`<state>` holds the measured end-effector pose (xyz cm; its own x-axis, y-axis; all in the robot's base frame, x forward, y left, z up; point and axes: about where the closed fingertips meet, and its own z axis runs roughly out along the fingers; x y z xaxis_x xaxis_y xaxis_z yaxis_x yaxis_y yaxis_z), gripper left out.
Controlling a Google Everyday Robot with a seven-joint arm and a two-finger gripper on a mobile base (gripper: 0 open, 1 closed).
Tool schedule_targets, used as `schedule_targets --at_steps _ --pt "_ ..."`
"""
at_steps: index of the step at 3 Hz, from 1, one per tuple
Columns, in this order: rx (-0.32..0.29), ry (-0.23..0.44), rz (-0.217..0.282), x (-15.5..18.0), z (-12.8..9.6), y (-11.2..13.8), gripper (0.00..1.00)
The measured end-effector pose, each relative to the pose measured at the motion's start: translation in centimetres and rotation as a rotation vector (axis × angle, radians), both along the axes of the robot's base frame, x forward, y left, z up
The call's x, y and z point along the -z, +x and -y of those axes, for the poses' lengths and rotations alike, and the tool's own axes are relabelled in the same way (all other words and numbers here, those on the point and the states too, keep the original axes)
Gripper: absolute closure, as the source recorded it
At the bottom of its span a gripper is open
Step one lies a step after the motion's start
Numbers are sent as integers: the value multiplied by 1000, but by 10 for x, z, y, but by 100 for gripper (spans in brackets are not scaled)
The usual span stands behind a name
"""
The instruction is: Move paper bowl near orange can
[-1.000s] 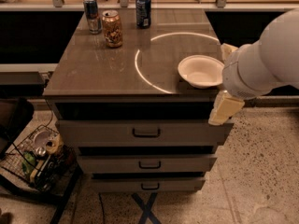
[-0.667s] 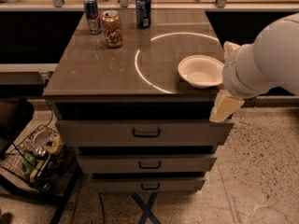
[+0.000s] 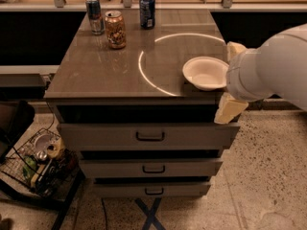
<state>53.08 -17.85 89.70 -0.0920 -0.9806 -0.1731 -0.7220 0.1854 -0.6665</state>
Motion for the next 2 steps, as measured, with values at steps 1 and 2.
schedule_targets --at_steps 1,2 --pt "-58 -29 54 7 -7 17 0" --pt "-91 -68 80 10 -7 29 0"
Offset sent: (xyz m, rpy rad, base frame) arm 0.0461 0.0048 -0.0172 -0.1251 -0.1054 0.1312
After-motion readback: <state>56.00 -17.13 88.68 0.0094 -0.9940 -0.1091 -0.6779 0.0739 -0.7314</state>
